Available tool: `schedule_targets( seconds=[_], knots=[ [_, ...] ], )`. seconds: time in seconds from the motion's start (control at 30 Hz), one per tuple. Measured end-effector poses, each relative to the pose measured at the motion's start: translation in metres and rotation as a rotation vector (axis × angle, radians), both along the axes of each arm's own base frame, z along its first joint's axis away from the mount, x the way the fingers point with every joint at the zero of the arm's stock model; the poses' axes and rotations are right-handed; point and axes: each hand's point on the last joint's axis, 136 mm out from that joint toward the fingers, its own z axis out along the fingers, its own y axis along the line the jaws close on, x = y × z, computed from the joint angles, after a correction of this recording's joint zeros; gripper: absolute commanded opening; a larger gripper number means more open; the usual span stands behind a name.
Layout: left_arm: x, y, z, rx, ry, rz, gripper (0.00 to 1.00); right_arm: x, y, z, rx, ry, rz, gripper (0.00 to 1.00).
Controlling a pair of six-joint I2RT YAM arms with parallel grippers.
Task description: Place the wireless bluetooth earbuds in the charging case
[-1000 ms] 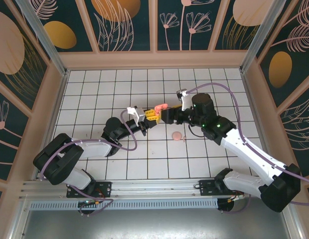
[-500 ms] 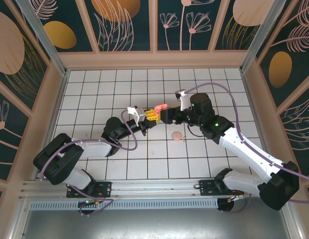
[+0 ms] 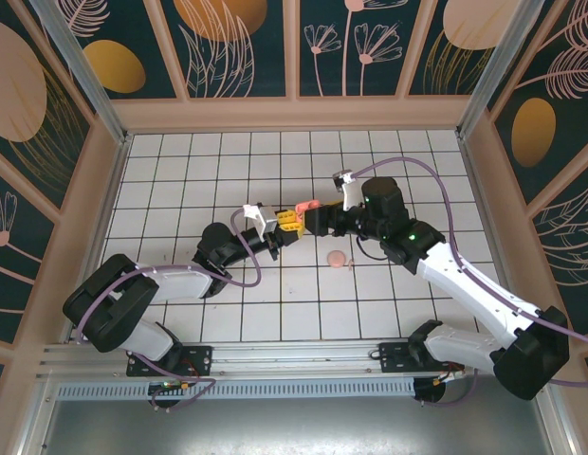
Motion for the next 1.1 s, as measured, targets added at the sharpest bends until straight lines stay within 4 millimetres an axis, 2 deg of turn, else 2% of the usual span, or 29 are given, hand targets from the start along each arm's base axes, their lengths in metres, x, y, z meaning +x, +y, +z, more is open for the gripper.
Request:
schedule_targets(
  seconds=[0.33,0.67,0.9,1.1],
  knots=[
    [-0.006,0.001,0.012,-0.028,-0.04,-0.021,0.14,-0.002,-0.014,0.025,0.068,-0.038,0.005,0.78],
    [-0.008,0.001,0.016,-0.038,-0.054,-0.029,0.14,-0.007,-0.011,0.026,0.091,-0.019,0.05,0.77],
    [-0.015,-0.001,0.015,-0.032,-0.061,-0.071,0.14,-0.01,-0.003,0.035,0.159,-0.017,0.124,0.77],
    [-0.019,-0.002,0.016,-0.032,-0.069,-0.093,0.14,-0.012,0.002,0.037,0.2,0.005,0.192,0.7]
  ],
)
